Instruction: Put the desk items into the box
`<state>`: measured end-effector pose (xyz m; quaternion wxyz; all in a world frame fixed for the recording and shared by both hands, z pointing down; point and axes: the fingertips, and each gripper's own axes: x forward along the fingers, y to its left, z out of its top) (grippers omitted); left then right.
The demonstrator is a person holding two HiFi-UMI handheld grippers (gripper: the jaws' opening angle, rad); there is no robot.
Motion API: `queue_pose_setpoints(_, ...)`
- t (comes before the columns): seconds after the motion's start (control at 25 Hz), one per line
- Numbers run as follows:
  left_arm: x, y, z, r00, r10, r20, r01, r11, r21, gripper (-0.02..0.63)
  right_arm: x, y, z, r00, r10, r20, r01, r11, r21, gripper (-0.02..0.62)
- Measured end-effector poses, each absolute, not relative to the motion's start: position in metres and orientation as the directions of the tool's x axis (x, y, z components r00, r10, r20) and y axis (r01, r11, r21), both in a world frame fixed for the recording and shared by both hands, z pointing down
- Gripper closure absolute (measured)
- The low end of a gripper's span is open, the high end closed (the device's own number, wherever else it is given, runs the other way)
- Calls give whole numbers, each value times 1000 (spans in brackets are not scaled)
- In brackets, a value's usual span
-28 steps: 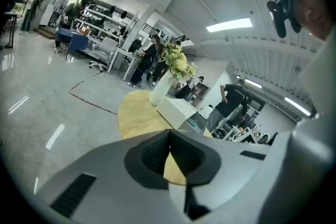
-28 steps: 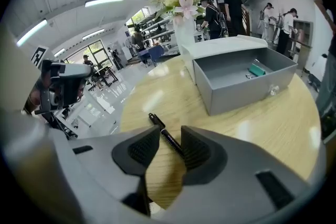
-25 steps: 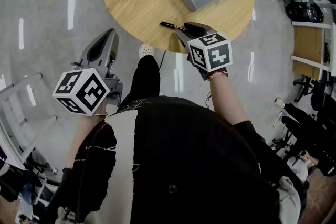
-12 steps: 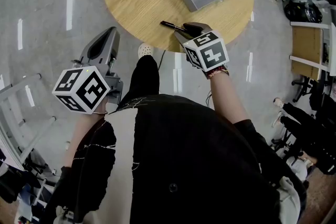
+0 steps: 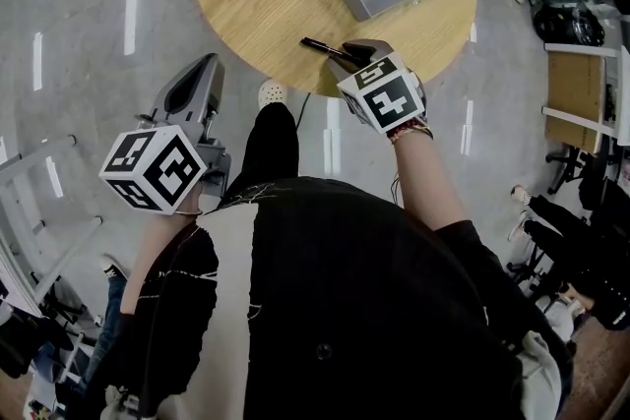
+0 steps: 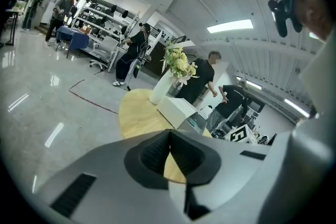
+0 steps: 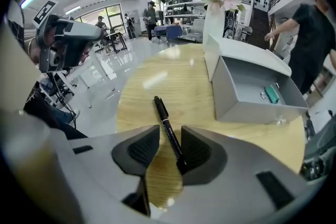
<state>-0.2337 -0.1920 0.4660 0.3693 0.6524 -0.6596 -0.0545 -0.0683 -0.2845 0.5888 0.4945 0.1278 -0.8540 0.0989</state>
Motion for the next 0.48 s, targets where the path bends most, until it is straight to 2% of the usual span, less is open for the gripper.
queue_pose_setpoints(0.48, -226, -200, 463, 153, -898, 413, -826, 113, 552, 597, -70, -281, 587, -479, -140, 867, -323, 946, -26, 469)
